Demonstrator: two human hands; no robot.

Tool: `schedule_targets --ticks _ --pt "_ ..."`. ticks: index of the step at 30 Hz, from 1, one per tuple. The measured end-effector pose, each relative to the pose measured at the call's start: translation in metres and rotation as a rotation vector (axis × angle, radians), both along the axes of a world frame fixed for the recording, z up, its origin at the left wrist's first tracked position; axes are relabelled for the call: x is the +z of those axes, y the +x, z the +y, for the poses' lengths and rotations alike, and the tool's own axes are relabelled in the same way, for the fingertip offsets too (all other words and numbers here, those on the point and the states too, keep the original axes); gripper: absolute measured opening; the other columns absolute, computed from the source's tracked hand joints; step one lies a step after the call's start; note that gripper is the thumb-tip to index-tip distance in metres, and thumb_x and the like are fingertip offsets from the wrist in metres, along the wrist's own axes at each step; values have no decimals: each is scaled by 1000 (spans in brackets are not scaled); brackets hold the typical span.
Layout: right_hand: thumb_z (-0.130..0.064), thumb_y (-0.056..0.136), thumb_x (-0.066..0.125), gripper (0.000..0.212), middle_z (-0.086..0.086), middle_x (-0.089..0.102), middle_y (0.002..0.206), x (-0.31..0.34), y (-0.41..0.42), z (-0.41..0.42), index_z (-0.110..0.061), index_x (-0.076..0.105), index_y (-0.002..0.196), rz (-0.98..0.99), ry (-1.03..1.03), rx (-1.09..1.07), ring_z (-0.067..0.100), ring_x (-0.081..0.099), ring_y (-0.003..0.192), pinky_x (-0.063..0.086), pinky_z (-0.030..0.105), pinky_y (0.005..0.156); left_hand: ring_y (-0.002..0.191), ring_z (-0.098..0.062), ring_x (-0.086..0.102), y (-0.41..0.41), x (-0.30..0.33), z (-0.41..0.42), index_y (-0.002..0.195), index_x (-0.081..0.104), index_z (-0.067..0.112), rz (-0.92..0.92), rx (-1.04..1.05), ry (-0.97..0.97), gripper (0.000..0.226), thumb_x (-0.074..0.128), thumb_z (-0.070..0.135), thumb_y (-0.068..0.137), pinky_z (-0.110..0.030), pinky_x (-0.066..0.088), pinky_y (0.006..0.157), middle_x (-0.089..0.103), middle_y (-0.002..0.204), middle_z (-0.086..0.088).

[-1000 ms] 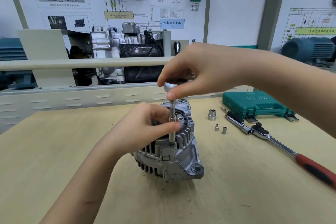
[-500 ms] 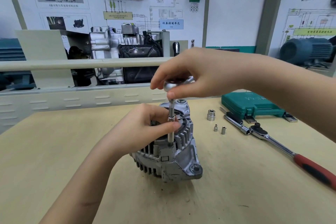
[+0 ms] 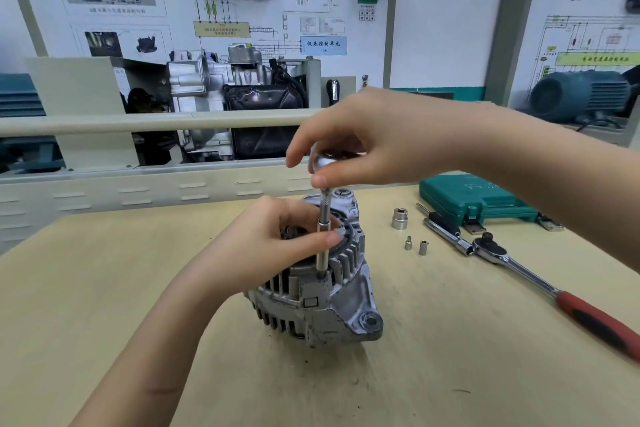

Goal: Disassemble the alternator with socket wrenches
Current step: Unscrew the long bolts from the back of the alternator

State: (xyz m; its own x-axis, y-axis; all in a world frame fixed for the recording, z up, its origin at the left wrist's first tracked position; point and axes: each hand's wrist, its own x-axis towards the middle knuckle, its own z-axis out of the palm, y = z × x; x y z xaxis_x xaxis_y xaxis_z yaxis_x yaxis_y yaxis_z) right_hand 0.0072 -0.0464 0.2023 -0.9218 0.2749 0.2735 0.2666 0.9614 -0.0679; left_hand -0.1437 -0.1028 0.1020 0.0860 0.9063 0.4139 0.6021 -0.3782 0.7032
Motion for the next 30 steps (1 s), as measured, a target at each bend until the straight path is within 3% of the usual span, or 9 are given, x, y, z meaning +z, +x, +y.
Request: schedule_targets --ticks 4,6,9,13,15,18,22,27,30 --pt "-20 87 61 26 -27 55 88 0 0 2 -25 63 112 -20 -37 38 -23 49 76 34 -1 71 78 -2 66 -2 -1 1 79 73 19 -17 0 19 41 61 53 60 -18 50 74 73 79 9" --pt "-24 86 63 26 -28 55 80 0 -1 3 -24 63 112 -13 -8 33 -22 49 73 34 -1 68 73 -3 66 -1 -1 1 75 72 13 -24 17 31 45 62 53 59 -17 50 68 72 74 6" --pt "-36 84 62 28 -28 55 56 1 -3 2 -25 62 109 -29 60 -11 -15 51 59 35 3 60 56 4 55 3 -2 0 61 63 20 -5 76 61 30 63 50 59 -7 38 53 62 57 15" --pt "-48 81 59 35 -31 59 63 0 -3 1 -26 60 108 -37 36 -52 -3 59 51 42 9 57 49 3 47 7 -2 1 51 49 27 18 102 108 28 66 47 61 -7 34 50 52 47 17" --pt "-46 81 59 33 -33 57 60 1 -2 0 -27 60 109 -37 32 -49 -5 58 53 41 8 57 51 4 50 7 -2 1 54 54 26 27 110 104 25 70 42 66 -6 36 52 55 51 16" --pt "-36 84 61 26 -21 53 58 2 -1 0 -27 62 109 -40 56 -16 -13 50 60 35 5 61 67 6 60 5 0 0 71 68 24 3 62 56 23 67 45 64 -4 41 62 68 69 18" --pt "-26 86 62 24 -21 58 84 2 -1 -2 -26 63 110 -54 21 37 -18 48 72 35 2 68 74 4 63 3 2 -2 75 71 25 -38 14 44 29 63 48 61 -5 43 65 71 77 15" --pt "-31 86 61 25 -25 48 66 1 -5 -2 -24 64 109 -35 97 27 -22 46 67 33 0 63 56 2 55 5 0 -1 61 64 11 7 107 108 28 72 36 69 -9 39 55 64 58 8" --pt "-41 84 59 30 -20 52 53 0 -7 -2 -24 63 108 -36 111 -23 -14 51 61 35 2 59 53 2 51 7 -1 -1 56 58 14 24 150 127 28 73 34 69 -9 37 53 57 51 14"
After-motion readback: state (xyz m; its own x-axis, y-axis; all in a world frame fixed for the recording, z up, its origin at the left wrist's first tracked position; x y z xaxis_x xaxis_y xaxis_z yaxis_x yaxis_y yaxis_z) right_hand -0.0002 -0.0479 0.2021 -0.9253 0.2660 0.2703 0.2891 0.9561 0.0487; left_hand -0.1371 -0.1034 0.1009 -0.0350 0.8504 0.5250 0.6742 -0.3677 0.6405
